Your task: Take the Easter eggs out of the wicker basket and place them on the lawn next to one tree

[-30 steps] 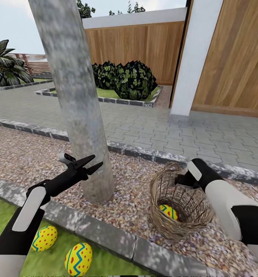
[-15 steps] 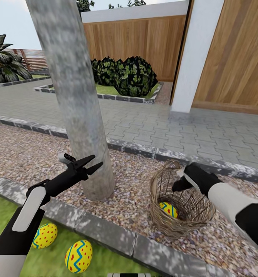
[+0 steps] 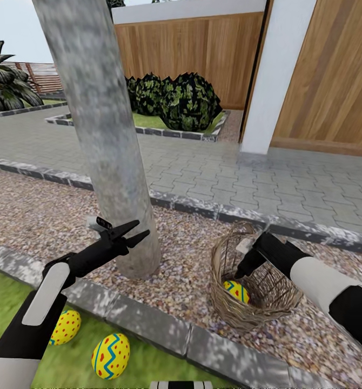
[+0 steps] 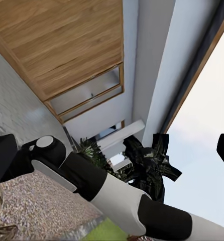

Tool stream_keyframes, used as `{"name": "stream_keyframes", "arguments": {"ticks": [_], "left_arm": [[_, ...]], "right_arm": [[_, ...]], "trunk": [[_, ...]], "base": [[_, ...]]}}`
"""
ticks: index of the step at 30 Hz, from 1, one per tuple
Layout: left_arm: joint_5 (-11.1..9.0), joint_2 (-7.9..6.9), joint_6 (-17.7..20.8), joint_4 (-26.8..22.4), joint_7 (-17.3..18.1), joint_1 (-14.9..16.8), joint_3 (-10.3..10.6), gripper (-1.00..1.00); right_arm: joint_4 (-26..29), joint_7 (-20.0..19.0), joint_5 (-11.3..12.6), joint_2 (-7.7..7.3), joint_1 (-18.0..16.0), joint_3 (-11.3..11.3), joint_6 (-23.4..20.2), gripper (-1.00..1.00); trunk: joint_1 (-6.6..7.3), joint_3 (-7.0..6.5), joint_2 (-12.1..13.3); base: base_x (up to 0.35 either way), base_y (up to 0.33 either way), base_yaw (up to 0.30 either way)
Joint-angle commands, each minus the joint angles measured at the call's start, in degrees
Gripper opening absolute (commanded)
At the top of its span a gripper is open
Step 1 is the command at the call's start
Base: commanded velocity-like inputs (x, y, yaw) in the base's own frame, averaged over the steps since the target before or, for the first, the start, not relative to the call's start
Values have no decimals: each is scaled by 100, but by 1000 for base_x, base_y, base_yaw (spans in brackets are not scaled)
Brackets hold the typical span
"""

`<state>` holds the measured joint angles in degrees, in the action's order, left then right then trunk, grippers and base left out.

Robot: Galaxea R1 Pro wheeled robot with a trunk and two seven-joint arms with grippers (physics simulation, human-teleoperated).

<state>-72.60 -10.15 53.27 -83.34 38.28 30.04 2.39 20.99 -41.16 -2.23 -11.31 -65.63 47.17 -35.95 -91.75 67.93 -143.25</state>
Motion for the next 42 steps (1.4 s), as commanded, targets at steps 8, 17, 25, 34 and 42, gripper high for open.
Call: {"name": "stream_keyframes", "arguments": {"ticks": [8, 17, 25, 34, 42], "left_arm": [[-19, 65, 26, -15, 4, 6, 90, 100], [-26, 62, 26, -16, 11, 5, 136, 100], [-27, 66, 26, -17, 13, 7, 210, 100], [-26, 60, 26, -30, 13, 11, 252, 100], [-27, 57, 26, -33, 13, 11, 253, 100]], "right_arm": [[23, -596, -540, -2, -3, -4, 315, 100], [19, -613, -554, -11, -119, -9, 342, 100], [10, -505, -533, -37, -306, -49, 346, 100], [19, -251, -533, -34, -353, -50, 352, 100], [19, -235, -533, -37, -408, -56, 352, 100]], "trunk": [[-4, 124, -5], [-4, 208, -5], [-4, 283, -5], [-19, 500, -13], [-22, 597, -14]], "base": [[0, 0, 0], [0, 0, 0], [0, 0, 0], [0, 0, 0], [0, 0, 0]]}}
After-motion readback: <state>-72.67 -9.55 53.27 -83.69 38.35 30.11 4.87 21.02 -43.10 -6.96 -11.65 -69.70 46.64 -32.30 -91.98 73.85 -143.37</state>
